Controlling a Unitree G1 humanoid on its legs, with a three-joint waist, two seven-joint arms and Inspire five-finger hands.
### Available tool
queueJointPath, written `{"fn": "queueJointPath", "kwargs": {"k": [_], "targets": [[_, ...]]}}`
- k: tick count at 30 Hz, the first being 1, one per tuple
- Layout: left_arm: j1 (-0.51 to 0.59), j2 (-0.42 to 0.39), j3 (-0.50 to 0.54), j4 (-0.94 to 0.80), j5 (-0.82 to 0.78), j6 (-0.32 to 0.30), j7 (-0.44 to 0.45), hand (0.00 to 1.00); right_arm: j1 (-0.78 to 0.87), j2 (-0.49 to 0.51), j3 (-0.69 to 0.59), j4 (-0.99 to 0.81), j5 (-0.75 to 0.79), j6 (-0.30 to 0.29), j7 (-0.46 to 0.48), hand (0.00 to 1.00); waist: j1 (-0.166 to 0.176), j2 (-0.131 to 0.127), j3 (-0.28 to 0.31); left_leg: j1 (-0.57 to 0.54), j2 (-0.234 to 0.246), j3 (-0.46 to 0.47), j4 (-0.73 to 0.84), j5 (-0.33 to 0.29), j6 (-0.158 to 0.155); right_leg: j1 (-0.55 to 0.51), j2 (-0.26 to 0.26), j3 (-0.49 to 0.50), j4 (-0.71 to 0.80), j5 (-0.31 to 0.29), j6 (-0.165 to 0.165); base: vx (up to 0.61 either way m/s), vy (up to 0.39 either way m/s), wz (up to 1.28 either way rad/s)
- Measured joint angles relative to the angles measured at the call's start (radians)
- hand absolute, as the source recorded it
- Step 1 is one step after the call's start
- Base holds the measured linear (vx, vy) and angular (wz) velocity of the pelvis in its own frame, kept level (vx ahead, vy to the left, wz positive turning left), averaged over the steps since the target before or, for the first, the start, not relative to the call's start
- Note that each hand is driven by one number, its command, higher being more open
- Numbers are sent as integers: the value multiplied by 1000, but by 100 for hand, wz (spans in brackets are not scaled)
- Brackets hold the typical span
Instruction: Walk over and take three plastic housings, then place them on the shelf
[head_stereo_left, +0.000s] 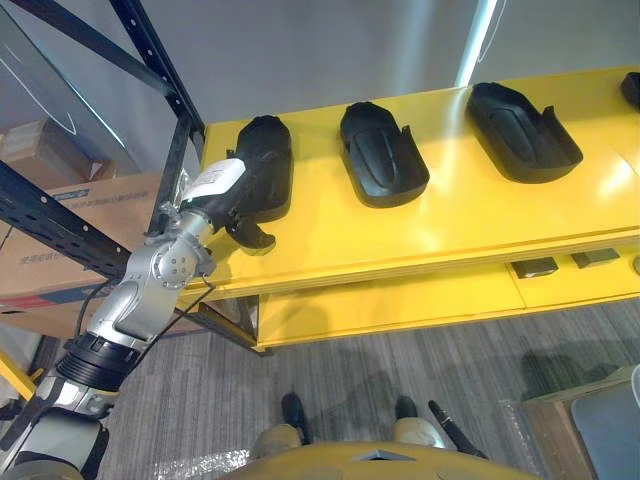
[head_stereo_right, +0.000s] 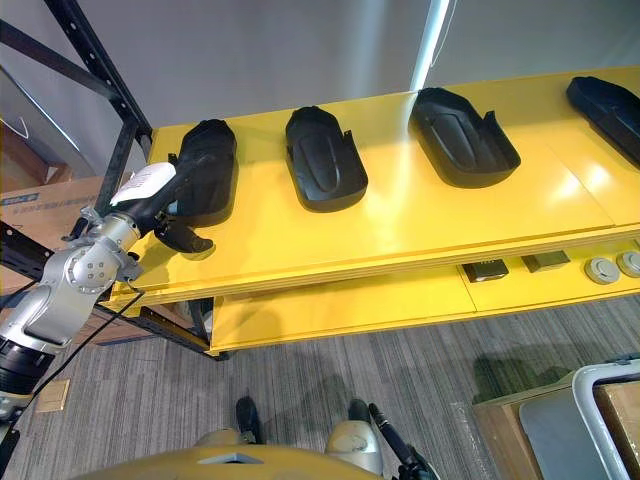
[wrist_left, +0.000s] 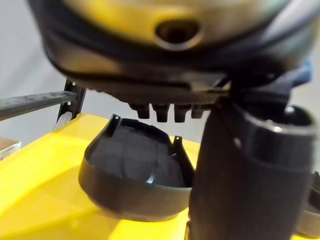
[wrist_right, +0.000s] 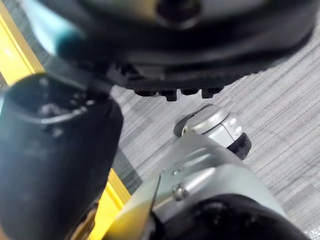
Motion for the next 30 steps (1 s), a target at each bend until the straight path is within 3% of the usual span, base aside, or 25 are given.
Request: {"fn": "queueJointPath", "kwargs": {"k": [14,15,30], "targets": [[-50,-4,-2,46,0,48,-72,100,-24,0,38,-13,1,2,12,100,-1,-13,30,-3,2,4,0,-6,-8,-3,0,-7,2,0,0,0,0,0],[-60,-4,-4,46,0,48,-72,0,-26,0,38,-13,1,2,12,100,1,-14,32,-5,2,3,0,-6,-9,-4,0,-8,1,0,-1,0,0,0],[-127,-15,-39,71,5,87,-41,0,-53,-4,117,-38,18,4,12,100,4,-39,51,-25,1,-7,0,-4,-7,-15,-2,-19,3,0,-1,-1,1,1]]}}
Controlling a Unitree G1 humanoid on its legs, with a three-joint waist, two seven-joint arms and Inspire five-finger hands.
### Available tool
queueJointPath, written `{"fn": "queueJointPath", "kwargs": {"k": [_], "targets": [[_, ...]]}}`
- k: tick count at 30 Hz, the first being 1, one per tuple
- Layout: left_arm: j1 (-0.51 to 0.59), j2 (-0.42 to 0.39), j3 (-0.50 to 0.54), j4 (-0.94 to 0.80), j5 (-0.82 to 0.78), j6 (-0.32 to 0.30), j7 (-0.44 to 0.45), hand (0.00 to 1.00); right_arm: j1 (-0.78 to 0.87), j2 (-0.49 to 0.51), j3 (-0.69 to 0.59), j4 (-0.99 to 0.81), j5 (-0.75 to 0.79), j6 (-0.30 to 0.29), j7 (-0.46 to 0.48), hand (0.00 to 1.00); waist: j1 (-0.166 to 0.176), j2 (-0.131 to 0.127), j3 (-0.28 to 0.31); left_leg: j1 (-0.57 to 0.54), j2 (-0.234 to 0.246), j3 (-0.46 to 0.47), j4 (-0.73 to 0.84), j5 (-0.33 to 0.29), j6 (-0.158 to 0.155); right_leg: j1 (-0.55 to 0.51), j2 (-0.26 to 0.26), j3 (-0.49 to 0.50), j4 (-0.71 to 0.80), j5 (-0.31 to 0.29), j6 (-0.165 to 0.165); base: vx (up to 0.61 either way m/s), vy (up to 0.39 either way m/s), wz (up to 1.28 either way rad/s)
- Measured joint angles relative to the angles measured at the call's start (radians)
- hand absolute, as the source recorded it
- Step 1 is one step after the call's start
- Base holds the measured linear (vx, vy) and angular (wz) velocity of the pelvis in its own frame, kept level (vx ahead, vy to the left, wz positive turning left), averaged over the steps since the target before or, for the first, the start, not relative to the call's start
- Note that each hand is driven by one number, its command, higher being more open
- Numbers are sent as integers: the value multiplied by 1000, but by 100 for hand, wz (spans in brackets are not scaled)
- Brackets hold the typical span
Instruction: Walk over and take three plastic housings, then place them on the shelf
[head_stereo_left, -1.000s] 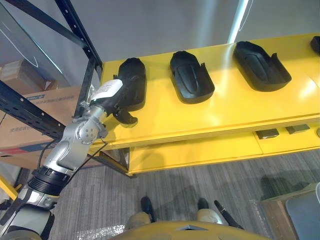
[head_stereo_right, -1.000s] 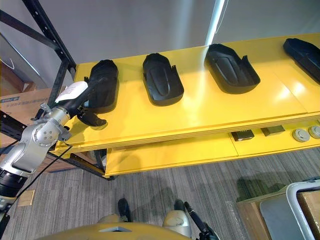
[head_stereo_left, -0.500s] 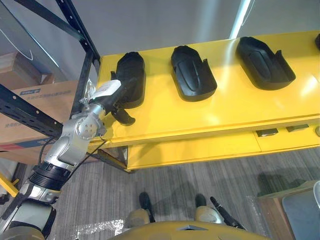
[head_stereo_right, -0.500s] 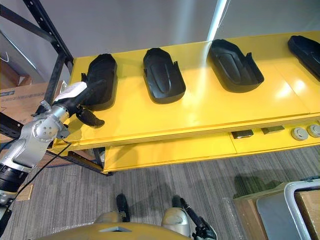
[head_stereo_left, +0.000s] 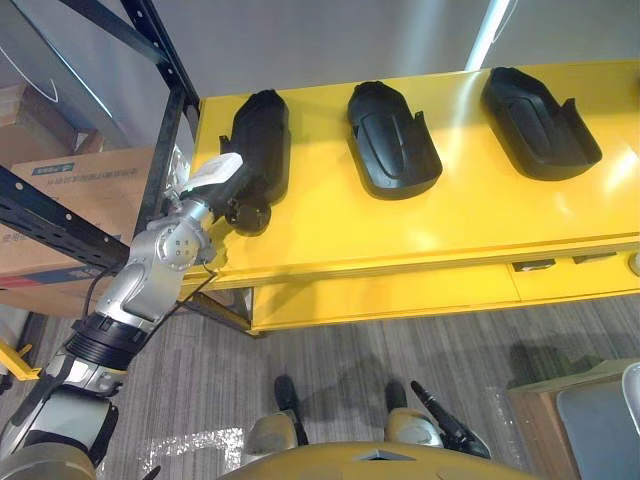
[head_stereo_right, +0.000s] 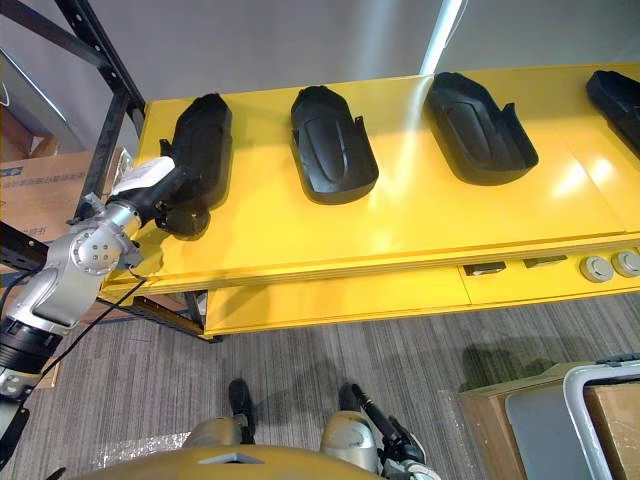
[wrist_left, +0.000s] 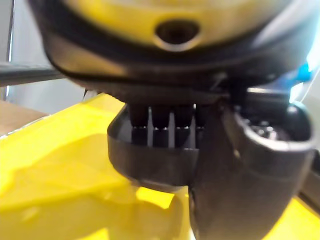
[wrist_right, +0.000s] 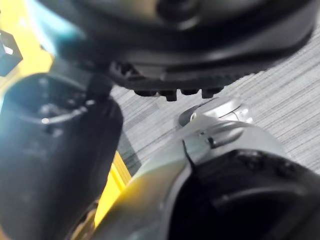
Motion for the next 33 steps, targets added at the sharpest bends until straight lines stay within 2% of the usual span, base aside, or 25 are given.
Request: {"fn": "queueJointPath", "kwargs": {"k": [4,19,26,33], "targets": [[-2,-39,-7,15,0,16,-1,0,-12,0,1,0,2,1,0,100,-2,-2,11,0,0,0,0,0,0,0,0,-1,0,0,0,0,0,0],[-4,-76,-27,7,43,17,25,0,-17,-7,19,1,22,2,-1,100,8,-2,14,-3,1,-2,0,4,5,1,0,-3,-3,1,-1,0,0,0],[1,-66,-56,-29,84,-23,-1,0,-17,-7,18,3,22,2,0,100,15,-2,14,-1,1,-1,0,4,5,3,0,-3,-4,1,-1,0,0,0],[37,-11,-73,-90,118,-96,-49,0,-16,-7,13,3,20,2,5,100,20,-1,13,5,1,-1,0,3,4,11,0,-6,-7,1,-1,0,0,0]]}}
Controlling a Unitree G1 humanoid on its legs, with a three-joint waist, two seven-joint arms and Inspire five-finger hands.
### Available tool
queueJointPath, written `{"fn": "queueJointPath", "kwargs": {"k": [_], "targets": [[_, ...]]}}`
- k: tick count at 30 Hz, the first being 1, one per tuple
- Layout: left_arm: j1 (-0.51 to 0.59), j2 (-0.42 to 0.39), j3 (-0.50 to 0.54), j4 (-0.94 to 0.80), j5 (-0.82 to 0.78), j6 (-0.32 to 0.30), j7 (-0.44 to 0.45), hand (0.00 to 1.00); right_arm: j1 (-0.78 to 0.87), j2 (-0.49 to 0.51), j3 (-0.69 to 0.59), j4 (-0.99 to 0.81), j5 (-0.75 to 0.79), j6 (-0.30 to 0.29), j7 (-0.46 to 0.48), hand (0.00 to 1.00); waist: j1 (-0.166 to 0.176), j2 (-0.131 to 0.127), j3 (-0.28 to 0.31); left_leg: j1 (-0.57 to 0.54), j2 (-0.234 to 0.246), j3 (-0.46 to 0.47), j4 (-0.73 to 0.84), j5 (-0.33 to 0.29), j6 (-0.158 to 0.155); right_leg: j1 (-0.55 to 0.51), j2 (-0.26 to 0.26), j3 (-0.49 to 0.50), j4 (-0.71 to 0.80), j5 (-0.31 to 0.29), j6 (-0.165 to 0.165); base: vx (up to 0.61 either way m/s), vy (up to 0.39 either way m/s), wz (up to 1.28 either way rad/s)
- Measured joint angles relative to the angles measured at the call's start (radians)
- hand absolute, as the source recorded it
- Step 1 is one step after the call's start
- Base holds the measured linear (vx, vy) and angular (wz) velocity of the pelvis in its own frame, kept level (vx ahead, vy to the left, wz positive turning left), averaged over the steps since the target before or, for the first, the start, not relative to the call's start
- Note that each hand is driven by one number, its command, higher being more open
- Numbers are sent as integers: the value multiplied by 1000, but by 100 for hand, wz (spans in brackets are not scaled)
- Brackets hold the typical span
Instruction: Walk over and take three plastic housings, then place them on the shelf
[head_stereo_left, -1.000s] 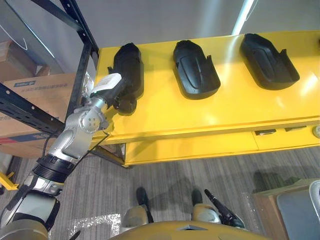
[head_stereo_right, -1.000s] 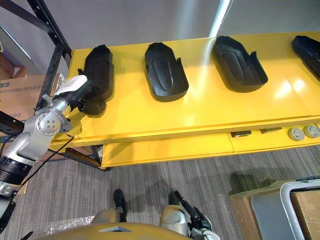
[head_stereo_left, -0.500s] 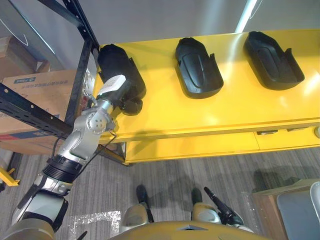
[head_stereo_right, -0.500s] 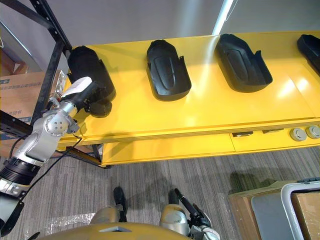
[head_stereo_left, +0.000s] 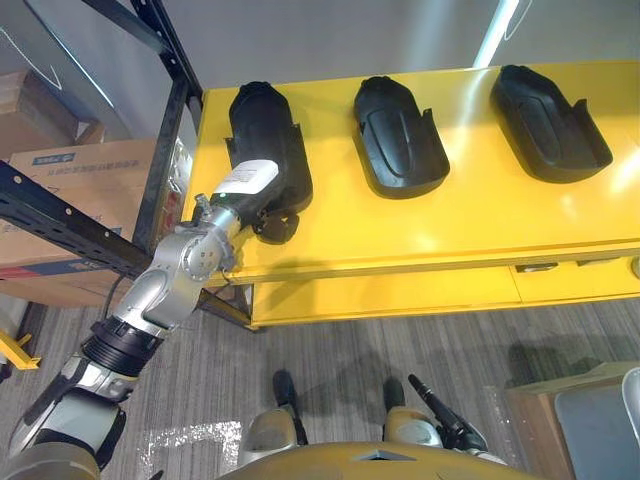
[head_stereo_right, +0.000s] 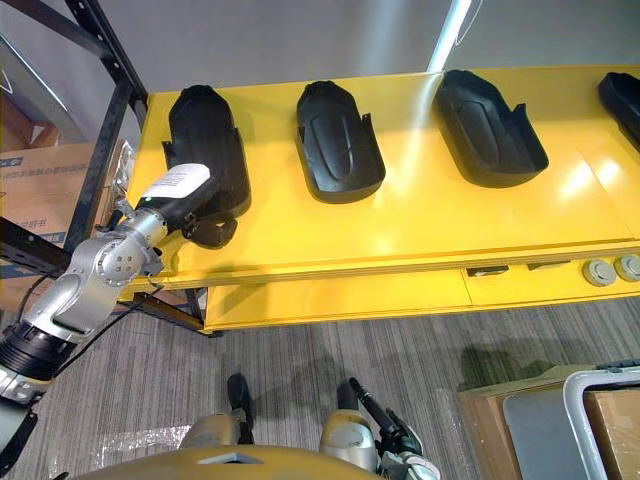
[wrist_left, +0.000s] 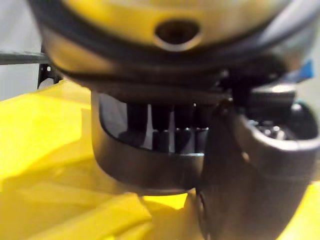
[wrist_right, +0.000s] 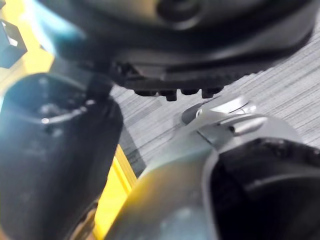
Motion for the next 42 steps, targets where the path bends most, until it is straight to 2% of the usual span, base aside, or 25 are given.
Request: {"fn": "queueJointPath", "kwargs": {"k": [4,6,9,19,22,29,34,42], "targets": [[28,25,7,-23,-1,-29,-18,0,2,1,-16,0,0,0,12,100,4,4,-2,1,0,-2,0,-5,-7,4,-1,-6,-1,0,0,0,0,3],[66,26,56,-23,-1,-55,-31,0,2,1,-18,-3,0,-1,16,100,1,7,-2,2,0,-2,0,-5,-7,5,-1,-6,0,0,0,0,0,0],[98,27,95,-22,-1,-64,-35,0,4,0,-19,-2,0,2,17,100,2,13,-4,1,-2,-2,0,-5,-7,5,-2,-7,0,0,0,0,0,0],[141,44,226,68,-18,-113,-23,0,13,-6,-37,-3,-1,2,19,100,4,37,-16,2,-3,0,0,-5,-7,6,-4,-8,0,-1,0,0,0,0],[141,44,228,93,-18,-134,-3,0,15,-7,-36,-6,-1,2,19,100,6,39,-17,3,-4,2,0,-5,-7,7,-5,-8,0,-1,0,0,0,0],[140,43,228,138,-48,-236,14,0,33,-12,-35,-14,-2,2,20,100,3,46,-22,5,-4,9,0,-6,-7,7,-7,-5,0,0,0,0,0,0],[139,44,228,138,-49,-257,3,0,43,-26,-35,-14,-3,2,22,100,1,53,-27,14,-4,20,0,-9,-9,7,-7,7,0,0,1,-2,2,-6],[128,44,223,139,-53,-257,-55,0,44,-29,-35,-15,-3,2,27,100,2,56,-34,17,-3,25,0,-11,-7,8,-10,11,1,2,4,-3,3,-2]]}}
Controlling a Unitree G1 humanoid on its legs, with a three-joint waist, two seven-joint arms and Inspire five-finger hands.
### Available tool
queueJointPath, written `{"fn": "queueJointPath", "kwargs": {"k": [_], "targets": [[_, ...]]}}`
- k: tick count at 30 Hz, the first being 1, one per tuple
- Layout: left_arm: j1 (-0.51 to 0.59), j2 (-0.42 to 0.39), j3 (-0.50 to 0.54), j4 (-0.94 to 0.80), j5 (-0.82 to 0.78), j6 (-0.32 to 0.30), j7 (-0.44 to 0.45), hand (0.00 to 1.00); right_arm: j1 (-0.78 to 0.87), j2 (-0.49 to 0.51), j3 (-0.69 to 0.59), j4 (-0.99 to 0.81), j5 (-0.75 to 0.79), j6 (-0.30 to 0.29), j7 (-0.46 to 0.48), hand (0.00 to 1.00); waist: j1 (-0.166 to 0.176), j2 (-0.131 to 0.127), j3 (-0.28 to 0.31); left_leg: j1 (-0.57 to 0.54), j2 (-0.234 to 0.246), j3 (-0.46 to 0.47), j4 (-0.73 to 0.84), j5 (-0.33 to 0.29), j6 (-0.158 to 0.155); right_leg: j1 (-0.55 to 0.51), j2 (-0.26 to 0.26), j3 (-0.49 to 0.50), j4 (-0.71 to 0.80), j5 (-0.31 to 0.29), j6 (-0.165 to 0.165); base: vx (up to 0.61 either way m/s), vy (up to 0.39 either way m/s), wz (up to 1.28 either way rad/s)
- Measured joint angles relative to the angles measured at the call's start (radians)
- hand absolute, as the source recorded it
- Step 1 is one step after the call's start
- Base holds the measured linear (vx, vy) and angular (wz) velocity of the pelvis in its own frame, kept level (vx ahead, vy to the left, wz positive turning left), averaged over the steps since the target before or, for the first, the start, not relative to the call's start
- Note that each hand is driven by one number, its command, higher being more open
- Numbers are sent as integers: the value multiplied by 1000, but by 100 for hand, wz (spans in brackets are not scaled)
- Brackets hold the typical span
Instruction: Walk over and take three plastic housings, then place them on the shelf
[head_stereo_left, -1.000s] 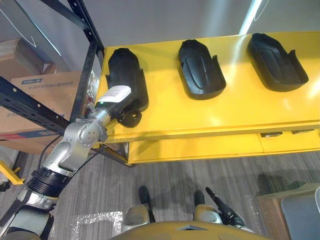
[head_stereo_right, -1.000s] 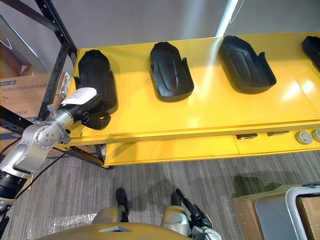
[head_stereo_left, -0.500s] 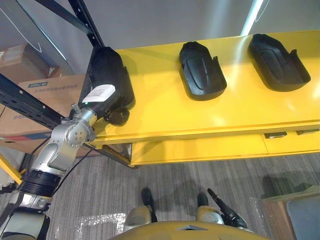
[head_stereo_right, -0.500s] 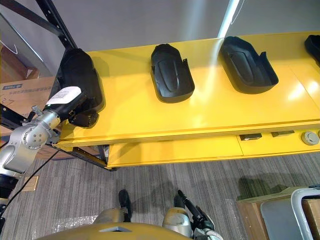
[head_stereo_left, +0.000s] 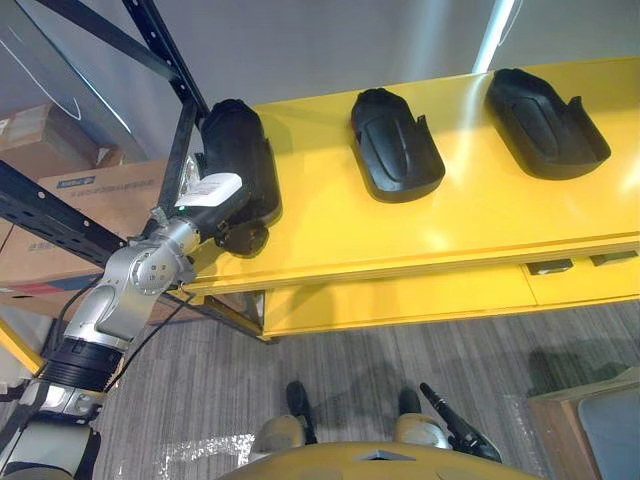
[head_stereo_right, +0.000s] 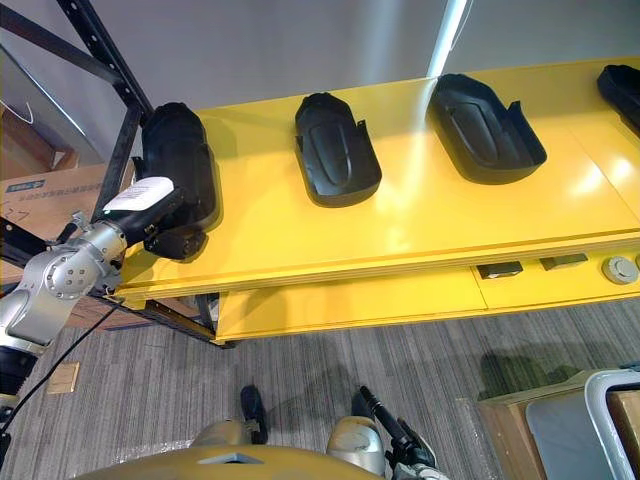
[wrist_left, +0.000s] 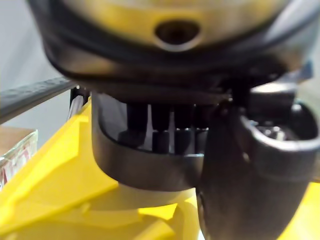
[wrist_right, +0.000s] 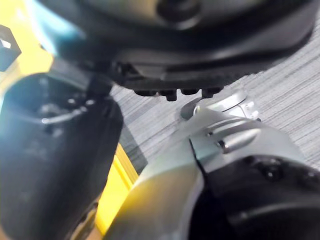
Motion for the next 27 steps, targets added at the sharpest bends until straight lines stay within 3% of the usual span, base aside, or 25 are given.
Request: {"fn": "queueJointPath", "kwargs": {"k": [21,27], "targets": [[-53,26,-16,59,-35,-23,-56,0,21,0,2,-29,1,17,6,100,0,-15,-22,0,5,17,0,-2,1,-7,0,8,0,2,2,-1,1,-1],[-113,28,-28,88,-36,-35,-56,0,26,1,18,-40,3,17,7,100,1,-36,-26,-10,11,25,0,-2,0,-22,2,17,1,4,0,1,2,-4]]}}
